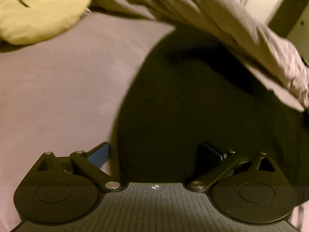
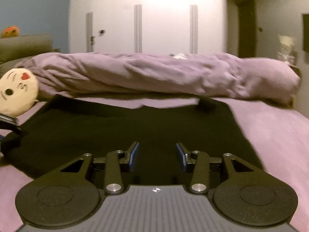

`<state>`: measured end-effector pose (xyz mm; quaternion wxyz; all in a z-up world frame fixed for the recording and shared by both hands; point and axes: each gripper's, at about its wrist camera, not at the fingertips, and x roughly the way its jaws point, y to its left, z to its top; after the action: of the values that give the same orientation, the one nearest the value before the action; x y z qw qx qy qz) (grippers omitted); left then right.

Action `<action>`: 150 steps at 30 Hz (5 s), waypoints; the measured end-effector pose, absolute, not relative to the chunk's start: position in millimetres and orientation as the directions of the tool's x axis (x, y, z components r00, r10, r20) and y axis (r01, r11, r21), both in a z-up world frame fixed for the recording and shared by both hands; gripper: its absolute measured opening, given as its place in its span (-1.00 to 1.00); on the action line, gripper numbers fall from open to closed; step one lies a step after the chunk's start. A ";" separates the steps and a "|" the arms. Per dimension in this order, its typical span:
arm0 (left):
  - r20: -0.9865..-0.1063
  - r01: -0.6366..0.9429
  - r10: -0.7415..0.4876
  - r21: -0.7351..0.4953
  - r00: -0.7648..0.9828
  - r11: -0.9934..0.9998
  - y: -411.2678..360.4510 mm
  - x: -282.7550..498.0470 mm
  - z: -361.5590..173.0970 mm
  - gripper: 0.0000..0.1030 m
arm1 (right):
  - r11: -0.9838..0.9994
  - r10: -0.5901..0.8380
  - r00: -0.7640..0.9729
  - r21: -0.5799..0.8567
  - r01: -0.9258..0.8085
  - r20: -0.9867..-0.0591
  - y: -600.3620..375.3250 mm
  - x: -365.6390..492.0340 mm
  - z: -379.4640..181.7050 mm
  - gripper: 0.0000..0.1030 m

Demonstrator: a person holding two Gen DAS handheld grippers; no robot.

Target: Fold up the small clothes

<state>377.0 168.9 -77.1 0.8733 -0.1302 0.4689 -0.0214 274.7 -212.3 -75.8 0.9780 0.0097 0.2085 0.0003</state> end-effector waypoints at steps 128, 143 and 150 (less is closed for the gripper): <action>-0.825 -0.046 0.011 -0.018 0.565 0.999 10.4 274.3 -79.7 0.85 | 0.704 0.529 0.681 0.710 -0.018 -0.507 -270.7 401.3 -111.2 -0.29; -0.843 -0.043 -0.119 -0.167 0.525 0.985 -4.1 299.5 -80.0 0.86 | 0.910 0.288 0.773 0.413 -0.037 -0.565 -293.2 358.0 -95.7 -0.46; -0.836 0.006 -0.096 -0.110 0.540 0.994 -11.4 291.7 -79.7 0.85 | 0.846 0.277 0.792 0.530 0.067 -0.544 -332.8 336.6 -87.2 0.35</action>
<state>291.7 -11.4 -79.7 0.8762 -0.0466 0.4787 -0.0291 336.6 -332.8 -87.2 0.9068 0.2717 0.3172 0.0579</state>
